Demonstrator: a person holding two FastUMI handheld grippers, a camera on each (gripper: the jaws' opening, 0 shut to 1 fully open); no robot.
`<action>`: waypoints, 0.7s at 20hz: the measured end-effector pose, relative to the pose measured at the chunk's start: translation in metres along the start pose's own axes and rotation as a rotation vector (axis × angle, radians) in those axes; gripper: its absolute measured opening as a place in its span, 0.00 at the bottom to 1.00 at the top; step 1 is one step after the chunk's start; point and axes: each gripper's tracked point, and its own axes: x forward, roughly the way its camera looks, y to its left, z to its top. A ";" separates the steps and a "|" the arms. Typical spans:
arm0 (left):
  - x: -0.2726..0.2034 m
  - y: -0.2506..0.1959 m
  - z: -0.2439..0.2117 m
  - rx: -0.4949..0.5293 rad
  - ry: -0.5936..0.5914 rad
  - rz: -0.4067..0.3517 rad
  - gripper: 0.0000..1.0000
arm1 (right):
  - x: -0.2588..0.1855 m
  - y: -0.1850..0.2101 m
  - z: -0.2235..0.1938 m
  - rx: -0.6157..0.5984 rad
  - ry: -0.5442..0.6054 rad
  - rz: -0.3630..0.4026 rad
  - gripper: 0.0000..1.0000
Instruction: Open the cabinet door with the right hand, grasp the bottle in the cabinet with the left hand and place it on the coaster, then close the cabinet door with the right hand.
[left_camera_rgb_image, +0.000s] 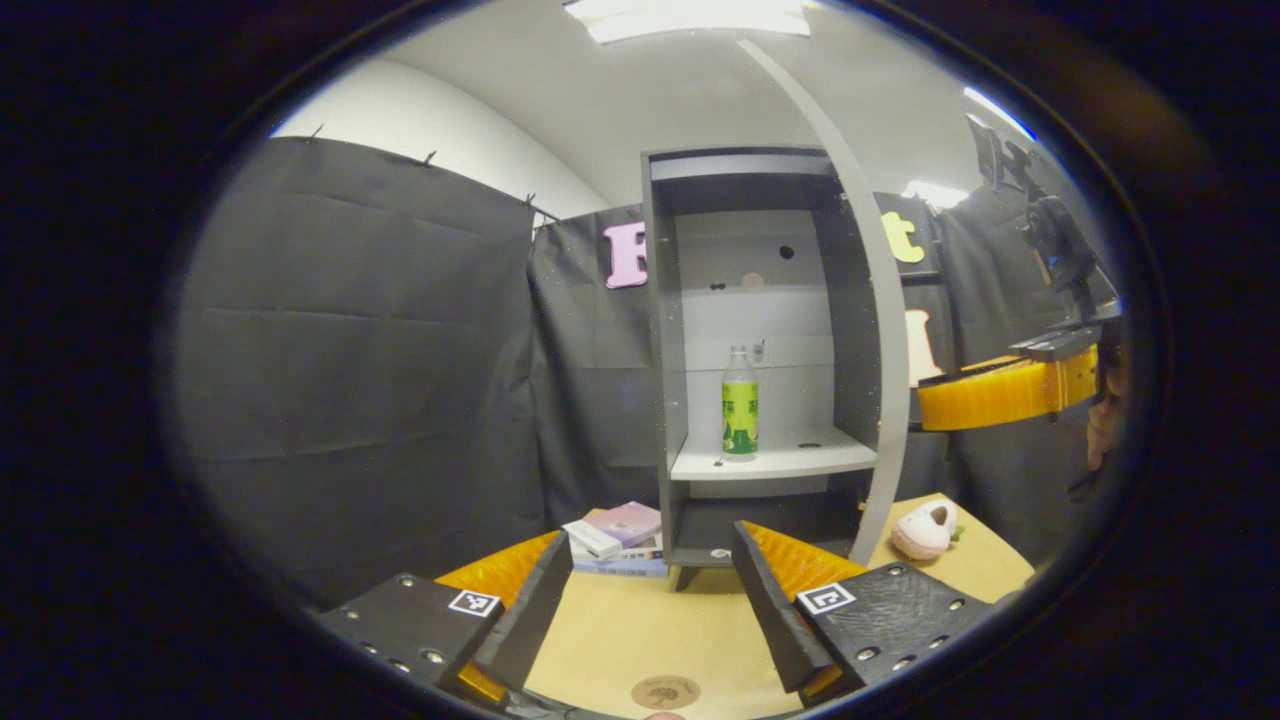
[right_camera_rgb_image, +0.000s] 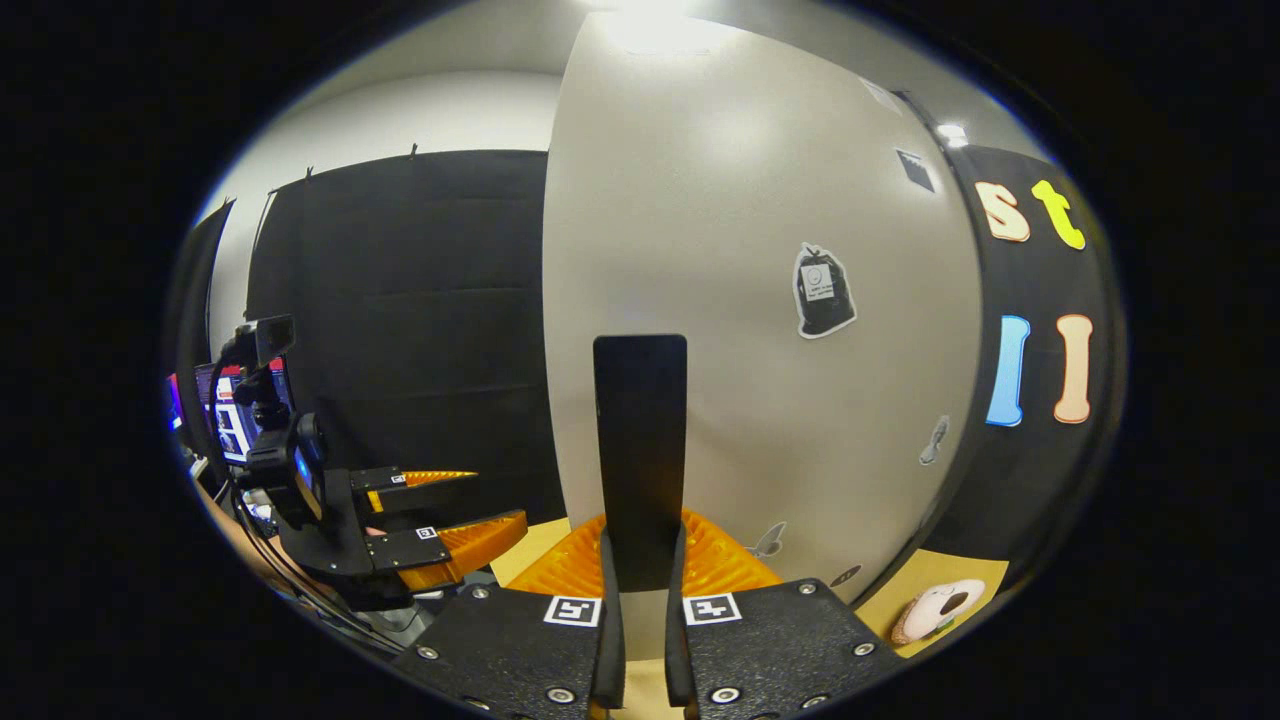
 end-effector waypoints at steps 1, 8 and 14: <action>-0.001 -0.007 0.000 0.005 0.002 -0.010 0.92 | -0.004 -0.001 0.000 0.004 -0.004 -0.009 0.16; 0.006 -0.071 0.008 0.030 0.016 -0.096 0.92 | -0.033 -0.012 0.000 0.034 -0.060 -0.115 0.17; 0.033 -0.102 0.024 0.012 0.004 -0.141 0.91 | -0.051 -0.019 0.001 0.016 -0.078 -0.238 0.18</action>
